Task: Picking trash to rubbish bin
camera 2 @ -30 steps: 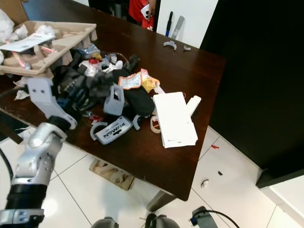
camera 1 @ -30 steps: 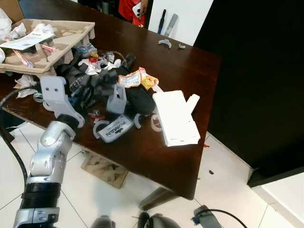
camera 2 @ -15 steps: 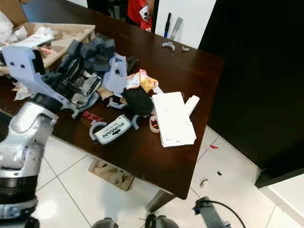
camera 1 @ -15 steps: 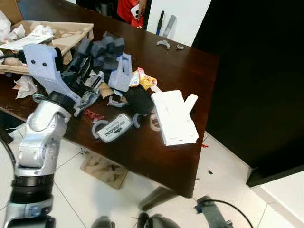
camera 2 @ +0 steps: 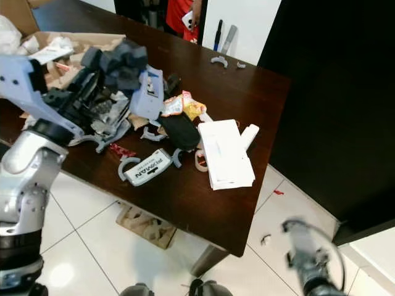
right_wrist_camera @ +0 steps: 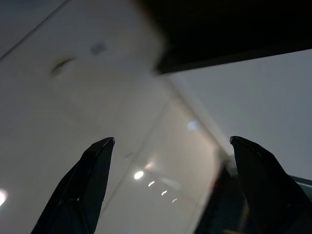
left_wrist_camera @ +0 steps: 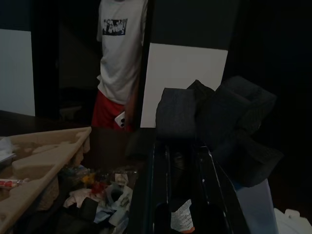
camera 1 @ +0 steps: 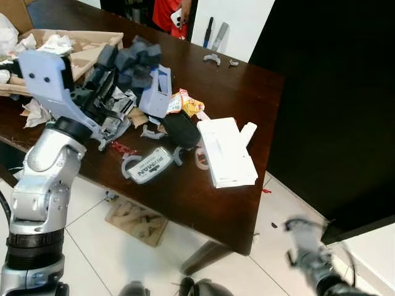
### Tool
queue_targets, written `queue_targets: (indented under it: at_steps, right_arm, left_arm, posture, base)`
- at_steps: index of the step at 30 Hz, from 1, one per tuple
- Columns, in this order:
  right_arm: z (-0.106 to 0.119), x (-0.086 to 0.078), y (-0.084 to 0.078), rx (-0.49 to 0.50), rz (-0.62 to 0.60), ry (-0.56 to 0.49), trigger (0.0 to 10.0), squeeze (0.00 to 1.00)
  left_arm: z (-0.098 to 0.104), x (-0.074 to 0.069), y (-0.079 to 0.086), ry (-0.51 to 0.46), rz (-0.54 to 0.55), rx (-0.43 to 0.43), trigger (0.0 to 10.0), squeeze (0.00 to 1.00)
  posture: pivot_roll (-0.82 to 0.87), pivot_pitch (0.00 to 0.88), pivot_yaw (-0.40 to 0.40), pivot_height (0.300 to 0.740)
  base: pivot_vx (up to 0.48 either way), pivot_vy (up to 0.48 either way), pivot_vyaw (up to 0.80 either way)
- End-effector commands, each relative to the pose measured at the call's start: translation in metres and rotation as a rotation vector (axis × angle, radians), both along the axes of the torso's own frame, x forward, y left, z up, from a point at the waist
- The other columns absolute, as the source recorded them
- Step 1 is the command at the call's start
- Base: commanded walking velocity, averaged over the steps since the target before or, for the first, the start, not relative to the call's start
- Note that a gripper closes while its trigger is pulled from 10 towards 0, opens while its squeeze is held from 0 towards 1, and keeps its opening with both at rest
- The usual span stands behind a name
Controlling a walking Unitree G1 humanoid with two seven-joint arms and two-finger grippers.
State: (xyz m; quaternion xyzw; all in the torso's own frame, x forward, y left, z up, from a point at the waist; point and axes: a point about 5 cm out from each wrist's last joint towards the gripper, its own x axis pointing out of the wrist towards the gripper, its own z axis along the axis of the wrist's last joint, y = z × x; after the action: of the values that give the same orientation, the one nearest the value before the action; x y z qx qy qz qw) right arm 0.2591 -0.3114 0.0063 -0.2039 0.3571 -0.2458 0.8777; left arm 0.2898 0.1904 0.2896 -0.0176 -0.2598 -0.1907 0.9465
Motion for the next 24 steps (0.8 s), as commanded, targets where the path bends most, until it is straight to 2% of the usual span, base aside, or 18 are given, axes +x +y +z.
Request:
queue_targets:
  at_steps: [1,3,4,6,7,8,9,10,11,12,13,14,16,17,18,19,21,24]
  right_arm:
    - [0.000,-0.008,-0.010,-0.021,-0.078,0.007,10.0,0.00]
    - [0.017,0.000,-0.024,-0.038,-0.155,-0.069,10.0,0.00]
    - [0.017,0.000,-0.024,-0.038,-0.155,-0.069,10.0,0.00]
    - [0.045,0.021,-0.032,0.118,-0.220,-0.306,10.0,0.00]
    - [0.045,0.021,-0.032,0.118,-0.220,-0.306,10.0,0.00]
    - [0.059,0.034,-0.031,0.246,-0.214,-0.450,10.0,0.00]
    - [0.059,0.034,-0.031,0.246,-0.214,-0.450,10.0,0.00]
    - [0.071,0.044,-0.029,0.354,-0.192,-0.564,10.0,0.00]
    - [0.071,0.044,-0.029,0.354,-0.192,-0.564,10.0,0.00]
    - [0.083,0.053,-0.027,0.472,-0.157,-0.666,10.0,0.00]
    - [0.083,0.053,-0.027,0.472,-0.157,-0.666,10.0,0.00]
    - [0.102,0.068,-0.021,0.626,-0.074,-0.801,10.0,0.02]
    - [0.102,0.068,-0.021,0.626,-0.074,-0.801,10.0,0.02]
    - [0.123,0.081,-0.012,0.805,0.053,-0.939,10.0,0.60]
    - [0.147,0.091,0.000,0.972,0.242,-1.071,10.0,1.00]
    - [0.147,0.091,0.000,0.972,0.242,-1.071,10.0,1.00]
    - [0.171,0.097,0.012,1.124,0.467,-1.203,10.0,1.00]
    - [0.181,0.094,0.016,1.223,0.603,-1.292,10.0,1.00]
  left_arm:
    - [0.002,-0.005,-0.002,-0.010,-0.028,-0.032,10.0,0.00]
    - [0.004,-0.007,0.000,-0.019,-0.049,-0.085,10.0,0.00]
    - [0.004,-0.007,0.000,-0.019,-0.049,-0.085,10.0,0.00]
    - [0.005,-0.012,0.004,-0.034,-0.121,-0.201,10.0,0.00]
    - [0.005,-0.012,0.004,-0.034,-0.121,-0.201,10.0,0.00]
    - [0.004,-0.015,0.005,-0.043,-0.157,-0.260,10.0,0.00]
    - [0.004,-0.015,0.005,-0.043,-0.157,-0.260,10.0,0.00]
    - [0.003,-0.017,0.007,-0.051,-0.180,-0.311,10.0,0.00]
    - [0.003,-0.017,0.007,-0.051,-0.180,-0.311,10.0,0.00]
    - [0.002,-0.020,0.011,-0.060,-0.192,-0.365,10.0,0.00]
    - [0.002,-0.020,0.011,-0.060,-0.192,-0.365,10.0,0.00]
    - [-0.001,-0.022,0.021,-0.080,-0.192,-0.464,10.0,0.00]
    - [-0.001,-0.022,0.021,-0.080,-0.192,-0.464,10.0,0.00]
    - [-0.005,-0.024,0.032,-0.100,-0.180,-0.560,10.0,0.00]
    - [-0.009,-0.028,0.043,-0.123,-0.181,-0.647,10.0,0.00]
    - [-0.009,-0.028,0.043,-0.123,-0.181,-0.647,10.0,0.00]
    - [-0.015,-0.033,0.054,-0.146,-0.186,-0.729,10.0,0.00]
    - [-0.021,-0.040,0.062,-0.162,-0.226,-0.775,10.0,0.00]
  posture:
    - [0.21,0.122,-0.123,0.740]
    - [0.21,0.125,-0.124,0.740]
    - [0.21,0.125,-0.124,0.740]
    - [0.22,0.130,-0.127,0.740]
    - [0.22,0.130,-0.127,0.740]
    - [0.22,0.133,-0.128,0.740]
    - [0.22,0.133,-0.128,0.740]
    - [0.22,0.138,-0.129,0.740]
    - [0.22,0.138,-0.129,0.740]
    - [0.22,0.144,-0.132,0.740]
    - [0.22,0.144,-0.132,0.740]
    - [0.22,0.147,-0.132,0.740]
    - [0.22,0.147,-0.132,0.740]
    - [0.22,0.148,-0.133,0.740]
    - [0.22,0.152,-0.136,0.740]
    - [0.22,0.152,-0.136,0.740]
    - [0.22,0.156,-0.139,0.740]
    - [0.22,0.161,-0.144,0.740]
  base:
    - [0.000,0.000,0.00]
    - [0.000,0.000,0.00]
    - [0.000,0.000,0.00]
    - [0.000,0.000,0.00]
    - [0.000,0.000,0.00]
    - [0.000,0.000,0.00]
    - [0.000,0.000,0.00]
    - [0.000,0.000,0.00]
    - [0.000,0.000,0.00]
    - [0.000,0.000,0.00]
    - [0.000,0.000,0.00]
    - [0.000,0.000,0.00]
    - [0.000,0.000,0.00]
    - [0.000,0.000,0.00]
    - [0.000,0.000,0.00]
    - [0.000,0.000,0.00]
    - [0.000,0.000,0.00]
    - [0.000,0.000,0.00]
